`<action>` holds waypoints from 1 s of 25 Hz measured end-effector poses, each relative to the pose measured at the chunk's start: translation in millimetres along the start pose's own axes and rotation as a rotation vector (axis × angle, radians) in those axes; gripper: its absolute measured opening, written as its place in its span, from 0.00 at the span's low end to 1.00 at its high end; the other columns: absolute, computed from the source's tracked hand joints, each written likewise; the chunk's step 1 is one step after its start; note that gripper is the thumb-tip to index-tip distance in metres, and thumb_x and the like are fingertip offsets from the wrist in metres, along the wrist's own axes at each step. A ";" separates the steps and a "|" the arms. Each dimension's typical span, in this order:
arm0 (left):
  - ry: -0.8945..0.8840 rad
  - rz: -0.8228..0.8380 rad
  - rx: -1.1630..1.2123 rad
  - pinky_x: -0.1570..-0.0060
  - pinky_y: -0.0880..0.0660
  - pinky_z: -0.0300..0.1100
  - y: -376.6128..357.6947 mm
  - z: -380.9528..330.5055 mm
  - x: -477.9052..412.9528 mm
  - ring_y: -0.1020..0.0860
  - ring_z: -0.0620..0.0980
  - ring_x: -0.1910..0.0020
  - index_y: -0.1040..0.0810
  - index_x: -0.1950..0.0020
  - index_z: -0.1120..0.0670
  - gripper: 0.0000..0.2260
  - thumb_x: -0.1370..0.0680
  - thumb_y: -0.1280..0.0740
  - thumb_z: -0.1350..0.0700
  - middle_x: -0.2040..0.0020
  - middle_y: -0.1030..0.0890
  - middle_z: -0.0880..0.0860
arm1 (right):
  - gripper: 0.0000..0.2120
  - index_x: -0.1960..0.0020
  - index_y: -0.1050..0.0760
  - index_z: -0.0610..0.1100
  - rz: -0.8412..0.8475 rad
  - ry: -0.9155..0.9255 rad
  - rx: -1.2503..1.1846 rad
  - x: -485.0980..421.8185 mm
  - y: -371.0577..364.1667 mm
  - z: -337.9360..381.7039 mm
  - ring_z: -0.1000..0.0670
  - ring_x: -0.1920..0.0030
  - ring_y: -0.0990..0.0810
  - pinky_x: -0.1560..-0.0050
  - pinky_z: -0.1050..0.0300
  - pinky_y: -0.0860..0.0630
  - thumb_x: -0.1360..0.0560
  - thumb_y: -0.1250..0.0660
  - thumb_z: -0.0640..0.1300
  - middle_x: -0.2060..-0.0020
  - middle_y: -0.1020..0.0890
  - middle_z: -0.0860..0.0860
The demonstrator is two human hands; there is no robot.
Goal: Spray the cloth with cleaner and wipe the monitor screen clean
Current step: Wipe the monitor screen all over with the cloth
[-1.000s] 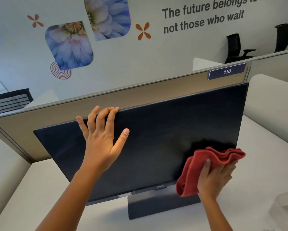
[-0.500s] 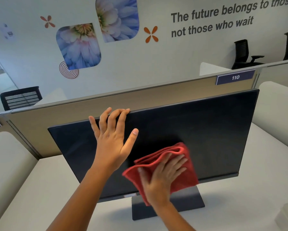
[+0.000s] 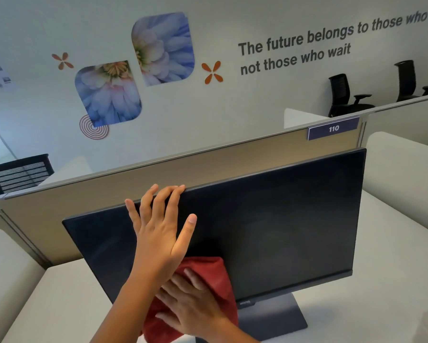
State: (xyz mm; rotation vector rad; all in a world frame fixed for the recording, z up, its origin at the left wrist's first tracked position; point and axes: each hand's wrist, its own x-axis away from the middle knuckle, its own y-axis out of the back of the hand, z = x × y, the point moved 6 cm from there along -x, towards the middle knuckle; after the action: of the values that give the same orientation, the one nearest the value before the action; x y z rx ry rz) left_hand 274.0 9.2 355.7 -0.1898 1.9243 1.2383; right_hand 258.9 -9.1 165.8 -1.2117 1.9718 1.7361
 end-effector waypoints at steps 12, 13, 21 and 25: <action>0.005 -0.013 0.047 0.29 0.72 0.50 -2.7 3.6 -3.5 0.53 0.46 0.25 0.38 0.29 0.47 0.22 0.21 0.54 0.43 0.32 0.36 0.46 | 0.34 0.23 0.55 0.44 -0.284 -1.000 -0.090 88.2 63.0 -251.3 0.38 0.24 0.54 0.28 0.34 0.55 0.22 0.56 0.63 0.25 0.48 0.38; 0.005 -0.014 0.046 0.29 0.72 0.50 -2.8 3.8 -3.2 0.53 0.46 0.25 0.38 0.29 0.47 0.22 0.21 0.54 0.43 0.32 0.36 0.46 | 0.34 0.23 0.57 0.45 -0.299 -1.105 -0.120 99.1 64.8 -265.5 0.38 0.24 0.54 0.28 0.33 0.54 0.22 0.57 0.63 0.24 0.49 0.38; 0.033 0.014 0.046 0.29 0.72 0.51 3.0 -1.0 -2.0 0.52 0.47 0.25 0.37 0.29 0.46 0.24 0.22 0.55 0.41 0.31 0.35 0.46 | 0.37 0.23 0.56 0.43 -0.480 -1.339 -0.267 65.1 84.0 -271.2 0.36 0.25 0.53 0.28 0.33 0.54 0.23 0.61 0.67 0.24 0.50 0.39; 0.057 0.026 0.031 0.29 0.70 0.52 8.2 -4.3 0.0 0.50 0.45 0.25 0.38 0.29 0.45 0.24 0.22 0.57 0.40 0.30 0.35 0.44 | 0.38 0.23 0.57 0.44 -0.432 -1.124 -0.295 0.0 89.1 -205.6 0.34 0.25 0.57 0.29 0.31 0.58 0.23 0.55 0.67 0.24 0.53 0.39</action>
State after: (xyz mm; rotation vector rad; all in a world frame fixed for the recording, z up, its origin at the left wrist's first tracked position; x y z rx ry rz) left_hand 267.5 9.9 362.1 -0.1862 1.9990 1.2316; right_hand 262.9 -200.7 281.9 -0.4277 0.7644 1.8507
